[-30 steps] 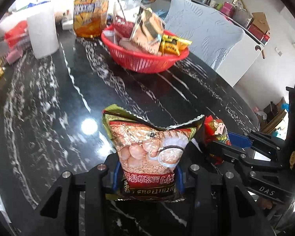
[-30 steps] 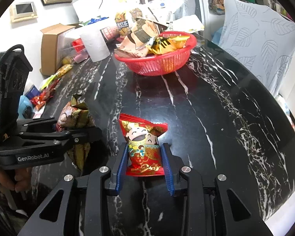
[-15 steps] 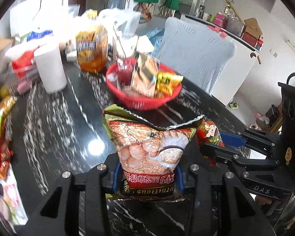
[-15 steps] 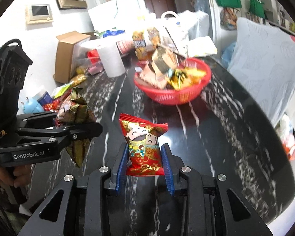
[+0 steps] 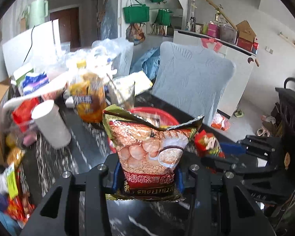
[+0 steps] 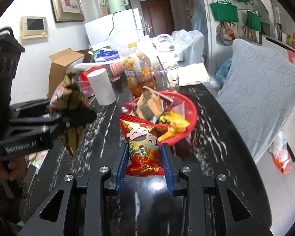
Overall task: Organize snacks
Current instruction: 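Lift and carry the peanut bag and red cartoon packet over the basket, then lower both packets into the basket and open both grippers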
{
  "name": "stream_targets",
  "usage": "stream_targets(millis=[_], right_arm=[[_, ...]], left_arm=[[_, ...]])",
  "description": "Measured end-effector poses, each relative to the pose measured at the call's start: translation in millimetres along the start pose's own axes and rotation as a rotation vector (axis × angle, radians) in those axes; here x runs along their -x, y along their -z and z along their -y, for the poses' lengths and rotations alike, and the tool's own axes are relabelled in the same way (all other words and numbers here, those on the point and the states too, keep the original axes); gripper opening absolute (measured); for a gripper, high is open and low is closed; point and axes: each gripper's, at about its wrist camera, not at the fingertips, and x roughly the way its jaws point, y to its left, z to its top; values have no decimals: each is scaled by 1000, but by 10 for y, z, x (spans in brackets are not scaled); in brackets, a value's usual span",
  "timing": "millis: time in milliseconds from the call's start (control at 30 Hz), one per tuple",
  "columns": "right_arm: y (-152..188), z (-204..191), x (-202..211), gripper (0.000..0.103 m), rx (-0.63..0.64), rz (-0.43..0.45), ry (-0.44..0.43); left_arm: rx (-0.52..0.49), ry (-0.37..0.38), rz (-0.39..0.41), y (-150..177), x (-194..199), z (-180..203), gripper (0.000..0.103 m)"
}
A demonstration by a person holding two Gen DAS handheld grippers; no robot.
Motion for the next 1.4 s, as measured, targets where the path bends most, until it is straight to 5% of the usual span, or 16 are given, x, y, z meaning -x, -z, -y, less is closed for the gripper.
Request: stream_targets(millis=[500, 733, 1200, 1400], right_arm=[[-673, 525, -294, 33, -1, 43, 81], [-861, 753, -566, 33, -3, 33, 117], [-734, 963, -1012, 33, -31, -44, 155], [-712, 1001, -1089, 33, -27, -59, 166]], left_arm=[[-123, -27, 34, -843, -670, 3, 41], [-225, -28, -17, -1060, -1122, -8, 41], [-438, 107, -281, -844, -2011, 130, 41], [-497, 123, -311, -746, -2062, 165, 41]])
